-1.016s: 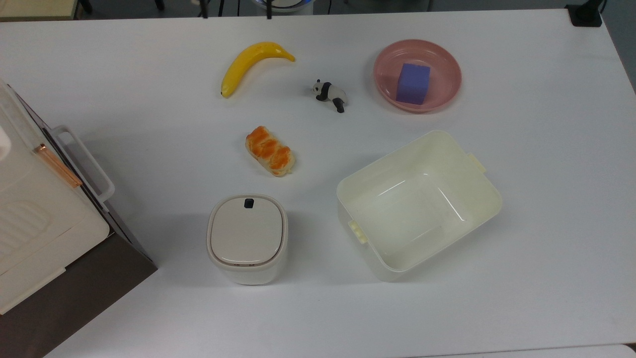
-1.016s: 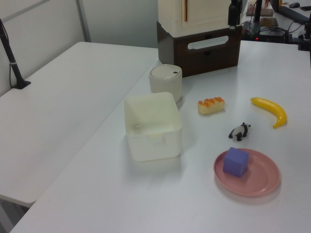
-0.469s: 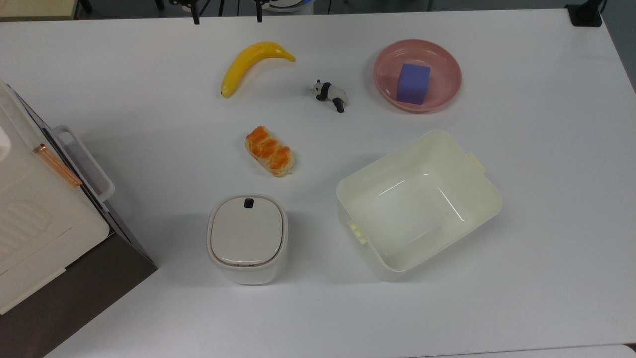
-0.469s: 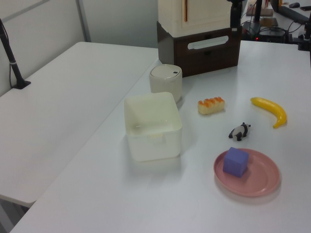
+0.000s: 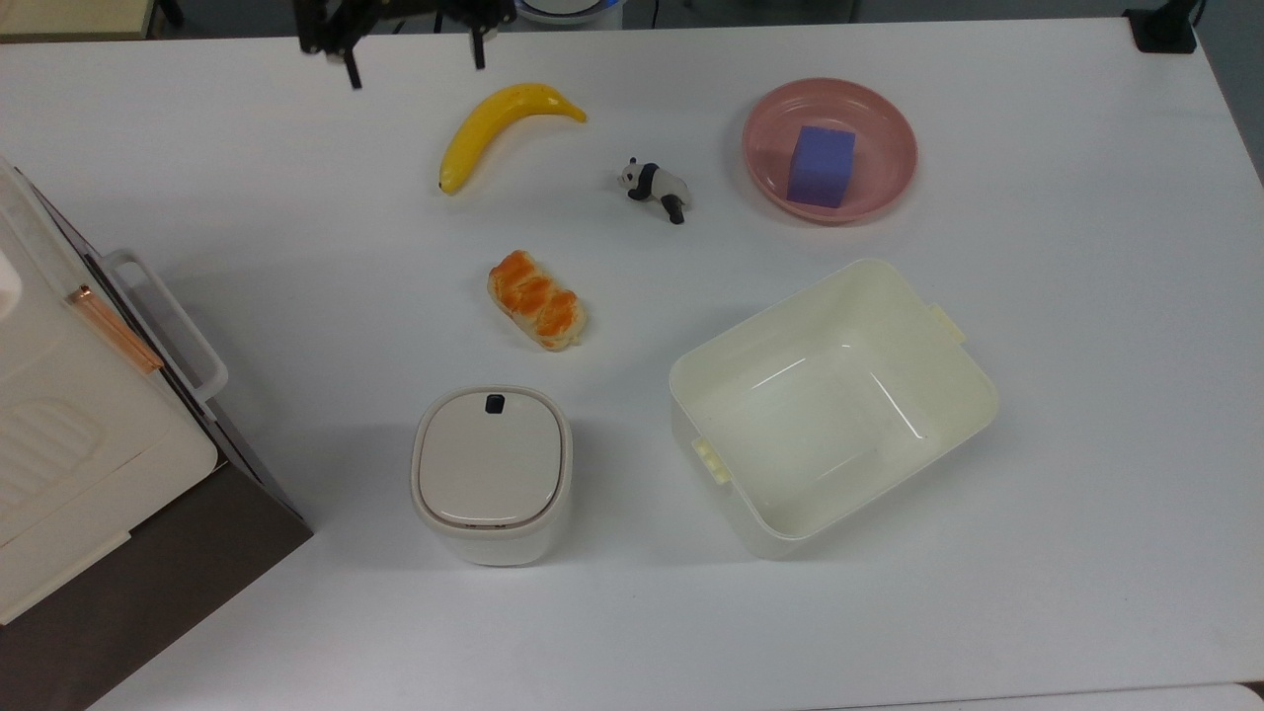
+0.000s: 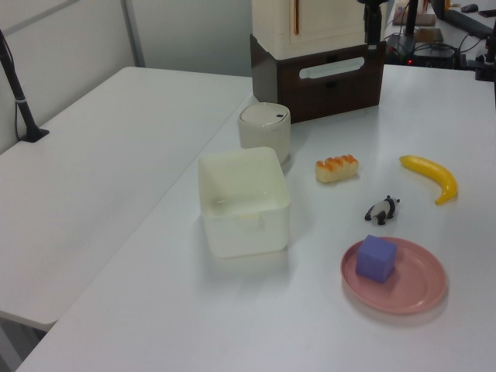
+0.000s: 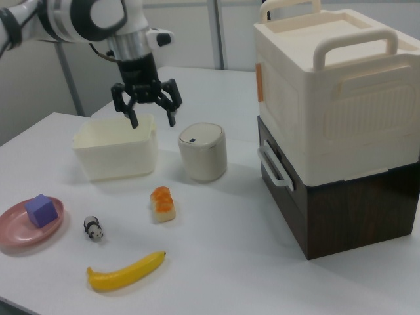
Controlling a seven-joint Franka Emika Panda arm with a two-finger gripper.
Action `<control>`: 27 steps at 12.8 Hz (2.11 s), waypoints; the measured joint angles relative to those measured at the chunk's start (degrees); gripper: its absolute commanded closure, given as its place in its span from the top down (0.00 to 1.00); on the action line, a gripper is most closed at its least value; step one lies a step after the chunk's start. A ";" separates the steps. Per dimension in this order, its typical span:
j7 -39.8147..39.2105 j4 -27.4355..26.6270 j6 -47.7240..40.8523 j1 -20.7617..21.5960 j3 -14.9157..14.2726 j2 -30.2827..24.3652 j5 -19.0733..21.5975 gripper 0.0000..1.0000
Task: Slide open the drawer
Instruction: 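Move the open gripper down toward the dark wooden drawer front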
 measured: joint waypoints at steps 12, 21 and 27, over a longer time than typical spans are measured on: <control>-11.21 -2.95 18.59 -5.48 -0.04 9.00 -2.45 1.00; -17.95 -2.82 29.03 -9.84 -0.05 14.79 -9.32 1.00; -23.87 -2.64 35.18 -10.95 -0.06 16.19 -11.12 1.00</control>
